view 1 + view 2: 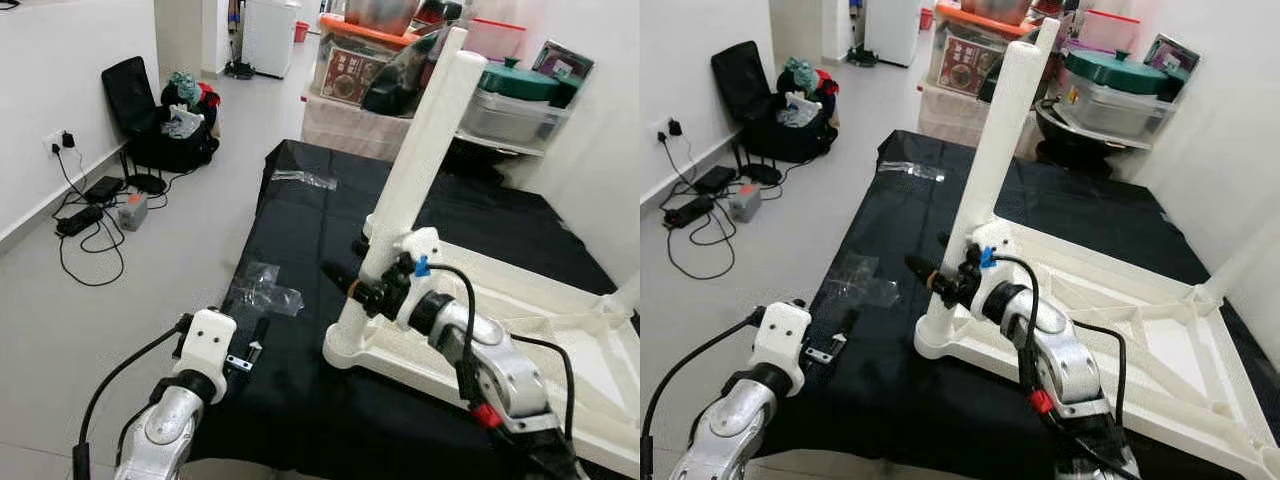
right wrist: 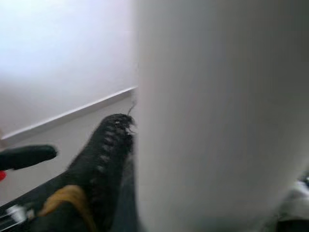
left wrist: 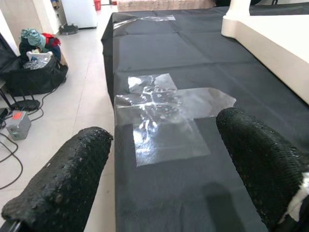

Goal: Building children table

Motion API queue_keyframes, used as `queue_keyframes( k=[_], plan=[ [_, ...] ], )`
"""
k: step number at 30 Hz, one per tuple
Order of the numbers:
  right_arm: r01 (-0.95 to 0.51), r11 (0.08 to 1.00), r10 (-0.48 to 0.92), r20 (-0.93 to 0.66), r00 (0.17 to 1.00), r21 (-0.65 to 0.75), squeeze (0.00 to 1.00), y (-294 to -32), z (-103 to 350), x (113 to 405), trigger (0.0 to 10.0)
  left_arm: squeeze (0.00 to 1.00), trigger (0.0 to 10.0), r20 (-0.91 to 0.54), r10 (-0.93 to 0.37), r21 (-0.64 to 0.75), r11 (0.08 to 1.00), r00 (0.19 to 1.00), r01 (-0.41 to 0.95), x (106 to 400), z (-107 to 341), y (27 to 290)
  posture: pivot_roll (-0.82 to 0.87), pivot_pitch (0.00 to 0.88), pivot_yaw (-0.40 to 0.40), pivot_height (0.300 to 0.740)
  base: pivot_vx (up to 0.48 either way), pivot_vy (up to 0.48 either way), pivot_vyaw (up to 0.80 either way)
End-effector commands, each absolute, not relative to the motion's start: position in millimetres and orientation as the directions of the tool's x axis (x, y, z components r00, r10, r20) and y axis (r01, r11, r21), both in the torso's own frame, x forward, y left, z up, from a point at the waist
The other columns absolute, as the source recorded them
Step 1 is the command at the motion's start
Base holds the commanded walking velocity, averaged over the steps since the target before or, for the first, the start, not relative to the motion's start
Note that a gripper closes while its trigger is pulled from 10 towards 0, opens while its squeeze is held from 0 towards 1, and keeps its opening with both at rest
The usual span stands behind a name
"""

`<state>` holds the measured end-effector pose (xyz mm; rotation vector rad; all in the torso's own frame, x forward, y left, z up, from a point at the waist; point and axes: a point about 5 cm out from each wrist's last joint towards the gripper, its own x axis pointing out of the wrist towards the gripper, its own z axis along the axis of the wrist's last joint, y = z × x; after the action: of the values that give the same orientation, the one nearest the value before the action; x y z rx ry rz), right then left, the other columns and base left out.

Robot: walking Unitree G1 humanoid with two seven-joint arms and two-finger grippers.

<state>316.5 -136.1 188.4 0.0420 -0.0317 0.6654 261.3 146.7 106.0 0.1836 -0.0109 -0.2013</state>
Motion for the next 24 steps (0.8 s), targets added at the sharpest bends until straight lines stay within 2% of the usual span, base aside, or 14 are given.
queue_keyframes(
  k=[1, 7, 10, 12, 13, 14, 15, 17, 18, 20, 21, 23, 24],
  plan=[
    [-0.578, 0.815, 0.576, 0.052, 0.816, 0.041, 0.00, -147.2, 187.7, 319.6, 0.0, 0.00, 10.0, -0.011, -0.212, 0.185, 0.960, 0.977, 0.210, 259.5, 104.0, 142.8, 0.14, 0.000, -0.218, 0.740, 0.000, 0.000, 0.00],
    [-0.379, 0.925, 0.380, -0.031, 0.925, 0.022, 0.00, -170.5, 170.7, 317.6, 0.0, 0.00, 10.0, -0.019, -0.218, 0.178, 0.960, 0.976, 0.218, 257.1, 102.3, 141.5, 0.12, 0.000, -0.205, 0.740, 0.000, 0.000, 0.00],
    [-0.319, 0.948, 0.320, -0.056, 0.946, 0.018, 0.00, -176.0, 166.4, 317.7, 0.0, 0.00, 10.0, -0.019, -0.219, 0.178, 0.959, 0.975, 0.219, 256.9, 102.1, 141.4, 0.12, 0.000, -0.205, 0.740, 0.000, 0.000, 0.00],
    [-0.166, 0.986, 0.166, -0.095, 0.981, 0.008, 0.00, -188.7, 159.3, 319.0, 0.0, 0.00, 10.0, -0.021, -0.221, 0.177, 0.959, 0.975, 0.221, 256.6, 101.8, 141.2, 0.11, 0.000, -0.203, 0.740, 0.000, 0.000, 0.00],
    [0.002, 0.999, 0.003, -0.117, 0.993, 0.041, 0.00, -201.9, 155.7, 318.5, 0.0, 0.00, 10.0, -0.022, -0.222, 0.177, 0.959, 0.975, 0.223, 256.4, 101.7, 141.1, 0.11, 0.000, -0.201, 0.740, 0.000, 0.000, 0.00],
    [0.206, 0.975, -0.194, -0.136, 0.972, 0.086, 0.00, -217.4, 152.8, 313.5, 0.0, 0.00, 10.0, -0.023, -0.222, 0.178, 0.958, 0.975, 0.223, 256.1, 101.7, 141.6, 0.11, 0.000, -0.202, 0.740, 0.000, 0.000, 0.00],
    [0.338, 0.934, -0.319, -0.159, 0.934, 0.114, 0.00, -227.3, 149.9, 308.3, 0.0, 0.00, 10.0, -0.024, -0.222, 0.179, 0.958, 0.975, 0.223, 255.8, 101.8, 142.1, 0.11, 0.000, -0.202, 0.740, 0.000, 0.000, 0.00],
    [0.338, 0.934, -0.319, -0.159, 0.934, 0.114, 0.00, -227.3, 149.9, 308.3, 0.0, 0.00, 10.0, -0.024, -0.222, 0.179, 0.958, 0.975, 0.223, 255.8, 101.8, 142.1, 0.11, 0.000, -0.202, 0.740, 0.000, 0.000, 0.00],
    [0.433, 0.880, -0.403, -0.175, 0.898, 0.195, 0.00, -229.1, 146.1, 292.7, 0.0, 0.00, 10.0, -0.026, -0.220, 0.180, 0.959, 0.975, 0.221, 255.5, 101.9, 143.6, 0.11, 0.000, -0.193, 0.740, 0.000, 0.000, 0.00],
    [0.422, 0.878, -0.392, -0.169, 0.904, 0.224, 0.00, -225.9, 146.4, 289.3, 0.0, 0.00, 10.0, -0.026, -0.219, 0.180, 0.959, 0.975, 0.220, 255.4, 101.9, 144.1, 0.11, 0.000, -0.193, 0.740, 0.000, 0.000, 0.00],
    [0.313, 0.912, -0.293, -0.113, 0.949, 0.264, 0.00, -208.9, 154.2, 286.3, 0.0, 0.00, 10.0, -0.029, -0.222, 0.181, 0.958, 0.975, 0.224, 255.5, 101.3, 143.8, 0.10, 0.000, -0.183, 0.740, 0.000, 0.000, 0.00],
    [0.313, 0.912, -0.293, -0.113, 0.949, 0.264, 0.00, -208.9, 154.2, 286.3, 0.0, 0.00, 10.0, -0.029, -0.222, 0.181, 0.958, 0.975, 0.224, 255.5, 101.3, 143.8, 0.10, 0.000, -0.183, 0.740, 0.000, 0.000, 0.00],
    [0.133, 0.952, -0.130, -0.028, 0.991, 0.275, 0.00, -181.2, 167.7, 280.1, 0.0, 0.00, 10.0, -0.034, -0.232, 0.183, 0.955, 0.972, 0.234, 255.8, 100.6, 142.2, 0.09, 0.000, -0.173, 0.740, 0.000, 0.000, 0.00]
  ],
)
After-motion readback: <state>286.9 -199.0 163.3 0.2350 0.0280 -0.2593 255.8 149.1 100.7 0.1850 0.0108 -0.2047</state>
